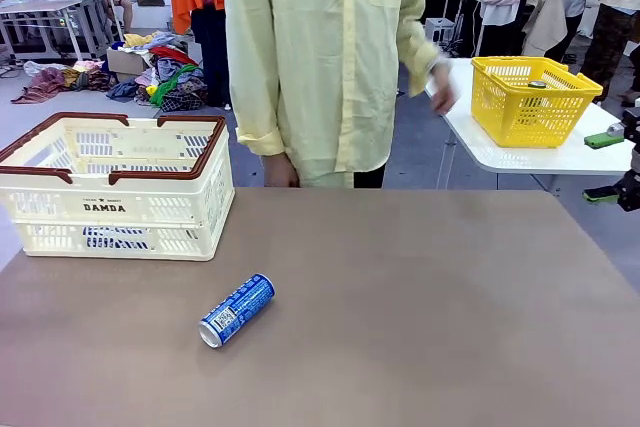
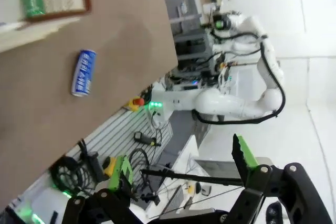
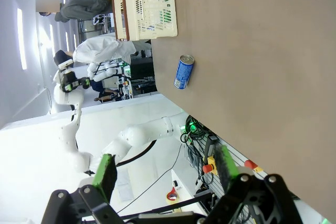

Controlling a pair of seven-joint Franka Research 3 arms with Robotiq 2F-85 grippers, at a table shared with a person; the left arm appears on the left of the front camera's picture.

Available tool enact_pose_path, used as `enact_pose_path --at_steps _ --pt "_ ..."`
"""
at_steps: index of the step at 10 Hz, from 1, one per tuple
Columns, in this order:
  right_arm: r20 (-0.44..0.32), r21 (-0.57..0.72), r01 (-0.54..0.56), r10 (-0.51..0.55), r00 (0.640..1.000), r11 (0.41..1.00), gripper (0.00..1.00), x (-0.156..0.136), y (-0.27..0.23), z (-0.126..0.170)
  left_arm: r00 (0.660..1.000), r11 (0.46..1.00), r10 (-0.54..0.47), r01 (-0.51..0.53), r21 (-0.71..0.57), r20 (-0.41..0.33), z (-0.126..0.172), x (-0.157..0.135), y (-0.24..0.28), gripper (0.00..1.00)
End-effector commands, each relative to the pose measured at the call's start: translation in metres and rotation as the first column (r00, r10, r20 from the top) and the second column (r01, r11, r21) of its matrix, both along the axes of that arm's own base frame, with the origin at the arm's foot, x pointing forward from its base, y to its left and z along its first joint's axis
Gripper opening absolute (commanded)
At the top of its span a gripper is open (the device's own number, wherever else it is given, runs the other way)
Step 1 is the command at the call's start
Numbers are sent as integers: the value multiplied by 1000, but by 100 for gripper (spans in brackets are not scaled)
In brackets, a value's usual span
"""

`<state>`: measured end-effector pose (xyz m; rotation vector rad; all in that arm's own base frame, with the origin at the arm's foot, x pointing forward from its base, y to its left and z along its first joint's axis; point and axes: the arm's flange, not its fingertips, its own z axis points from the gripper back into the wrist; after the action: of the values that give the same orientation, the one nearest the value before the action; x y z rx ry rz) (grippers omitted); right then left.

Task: Place the drinks into the Shopping basket.
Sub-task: Pick up one drink and place it into the Shopping basket.

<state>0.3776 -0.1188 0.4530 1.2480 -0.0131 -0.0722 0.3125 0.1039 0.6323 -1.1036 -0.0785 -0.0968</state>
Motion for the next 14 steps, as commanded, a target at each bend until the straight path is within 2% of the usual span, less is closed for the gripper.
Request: enact_pose_path --at_steps 1,2,3,5,6,7,8,9,10,11,12,14 --pt "4 -8 -12 13 1000 1000 100 -1 -2 2 997 997 -55 58 52 -49 -6 -16 -80 100" --pt "4 -8 -12 13 1000 1000 100 -1 -2 2 981 975 -181 189 118 -74 -15 -18 -121 100" --pt "4 -8 -12 13 1000 1000 100 -1 -2 2 974 955 -198 216 204 -107 -23 -18 -161 100" --pt "4 -8 -12 13 1000 1000 100 -1 -2 2 984 927 -143 171 334 -107 -37 -13 -238 100" --pt "4 -8 -12 13 1000 1000 100 -1 -2 2 988 894 -135 152 422 -71 -53 -5 -278 100" --pt "4 -8 -12 13 1000 1000 100 -1 -2 2 988 854 -141 154 498 -65 -77 -1 -313 100" --pt "4 -8 -12 13 1000 1000 100 -1 -2 2 979 815 -191 200 544 -75 -95 -5 -341 100" --pt "4 -8 -12 13 1000 1000 100 -1 -2 2 970 792 -226 234 563 -86 -107 -7 -355 100" --pt "4 -8 -12 13 1000 1000 100 -1 -2 2 969 794 -232 239 559 -85 -109 -6 -354 100" --pt "4 -8 -12 13 1000 1000 100 -1 -2 2 970 819 -229 236 523 -79 -97 -1 -339 100" --pt "4 -8 -12 13 1000 1000 100 -1 -2 2 967 794 -245 240 559 -67 -113 -14 -370 100" --pt "4 -8 -12 13 1000 1000 100 -1 -2 2 967 794 -245 240 559 -67 -113 -14 -370 100"
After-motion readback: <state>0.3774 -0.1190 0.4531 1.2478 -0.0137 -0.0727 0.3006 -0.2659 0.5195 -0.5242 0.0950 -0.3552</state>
